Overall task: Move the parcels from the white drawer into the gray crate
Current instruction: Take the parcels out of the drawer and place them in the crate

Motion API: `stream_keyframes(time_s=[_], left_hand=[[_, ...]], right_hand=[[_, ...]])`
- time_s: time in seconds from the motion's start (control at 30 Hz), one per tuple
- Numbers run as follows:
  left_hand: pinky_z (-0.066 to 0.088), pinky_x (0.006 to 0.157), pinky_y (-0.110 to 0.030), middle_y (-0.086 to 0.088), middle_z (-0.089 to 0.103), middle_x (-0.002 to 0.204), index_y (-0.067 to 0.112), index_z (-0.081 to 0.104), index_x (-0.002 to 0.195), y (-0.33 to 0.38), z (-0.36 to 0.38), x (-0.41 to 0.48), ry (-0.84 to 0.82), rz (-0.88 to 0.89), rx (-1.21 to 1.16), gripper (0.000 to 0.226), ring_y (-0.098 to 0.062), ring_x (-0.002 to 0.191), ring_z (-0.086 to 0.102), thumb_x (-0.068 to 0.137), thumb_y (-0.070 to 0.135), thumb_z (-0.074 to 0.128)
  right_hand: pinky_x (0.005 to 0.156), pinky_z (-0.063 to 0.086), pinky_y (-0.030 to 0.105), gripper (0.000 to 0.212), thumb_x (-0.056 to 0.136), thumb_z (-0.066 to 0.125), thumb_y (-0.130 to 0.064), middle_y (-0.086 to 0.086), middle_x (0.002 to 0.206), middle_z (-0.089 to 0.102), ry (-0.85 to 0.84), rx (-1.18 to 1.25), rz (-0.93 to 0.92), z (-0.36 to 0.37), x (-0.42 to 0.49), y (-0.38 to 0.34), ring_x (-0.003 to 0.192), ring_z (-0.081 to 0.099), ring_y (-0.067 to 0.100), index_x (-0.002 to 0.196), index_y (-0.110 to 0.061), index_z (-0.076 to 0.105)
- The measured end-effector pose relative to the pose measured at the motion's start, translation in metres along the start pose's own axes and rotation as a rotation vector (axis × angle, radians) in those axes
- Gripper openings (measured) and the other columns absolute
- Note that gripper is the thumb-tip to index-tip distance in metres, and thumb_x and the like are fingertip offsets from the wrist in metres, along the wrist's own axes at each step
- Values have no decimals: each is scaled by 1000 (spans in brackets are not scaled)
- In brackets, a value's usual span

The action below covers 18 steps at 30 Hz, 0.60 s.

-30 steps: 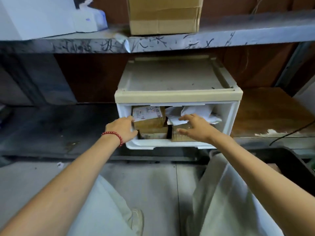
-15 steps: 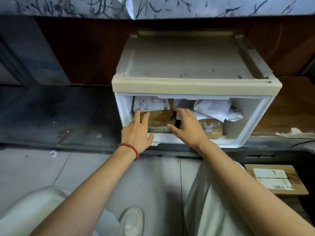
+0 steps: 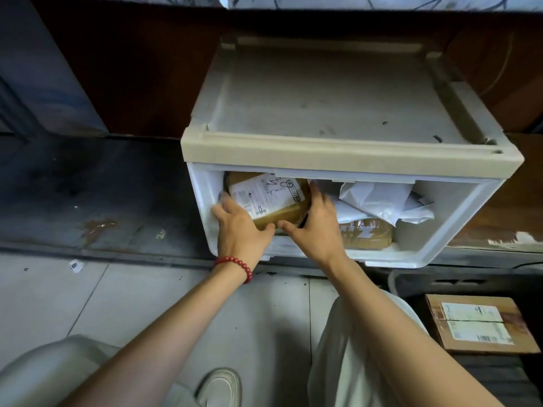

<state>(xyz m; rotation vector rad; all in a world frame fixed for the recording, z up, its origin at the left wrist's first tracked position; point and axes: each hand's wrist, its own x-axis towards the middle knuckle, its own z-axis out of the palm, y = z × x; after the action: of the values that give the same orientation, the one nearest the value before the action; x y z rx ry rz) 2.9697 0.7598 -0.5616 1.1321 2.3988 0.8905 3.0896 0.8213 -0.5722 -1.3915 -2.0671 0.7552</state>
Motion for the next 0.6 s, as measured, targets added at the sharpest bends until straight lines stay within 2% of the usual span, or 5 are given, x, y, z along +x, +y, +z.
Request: stream_keyframes(time_s=[0.1,0.3,0.37,0.47,0.6], left_hand=[[34,73,-10,-13,33,130,7,35,137,-7,0,-3,-65,-101,-154,79,-7,79,35,74,24,80],[41,79,-17,-5,53,129,12,44,132,-22,-9,-17,-47,-49,-244,77,-20,117,53,67,22,85],[43,73,-13,-1,58,127,12,44,131,-22,-14,-28,-55,-32,-288,75,-18,117,56,69,19,85],[51,84,-26,0,62,124,15,46,128,-23,-23,-44,-55,-4,-318,70,-17,112,59,70,24,84],[54,88,-35,5,65,116,18,51,119,-28,-39,-63,-34,18,-342,55,-17,105,64,73,26,81]], right_hand=[[103,38,35,96,77,78,-35,11,136,38,-7,-32,-10,-6,-4,0,131,35,25,151,-13,20],[98,44,34,79,76,78,-32,6,126,39,-18,30,-31,-13,-23,-1,123,43,20,141,-17,36],[98,43,31,76,76,79,-30,6,124,42,-3,86,-29,-14,-31,-2,119,42,17,140,-18,40],[95,45,28,68,72,80,-29,6,117,55,40,254,39,-13,-47,-1,111,48,13,131,-16,49],[68,45,6,53,75,81,-16,-4,103,62,-24,394,107,-22,-73,1,84,57,-2,119,-12,51]])
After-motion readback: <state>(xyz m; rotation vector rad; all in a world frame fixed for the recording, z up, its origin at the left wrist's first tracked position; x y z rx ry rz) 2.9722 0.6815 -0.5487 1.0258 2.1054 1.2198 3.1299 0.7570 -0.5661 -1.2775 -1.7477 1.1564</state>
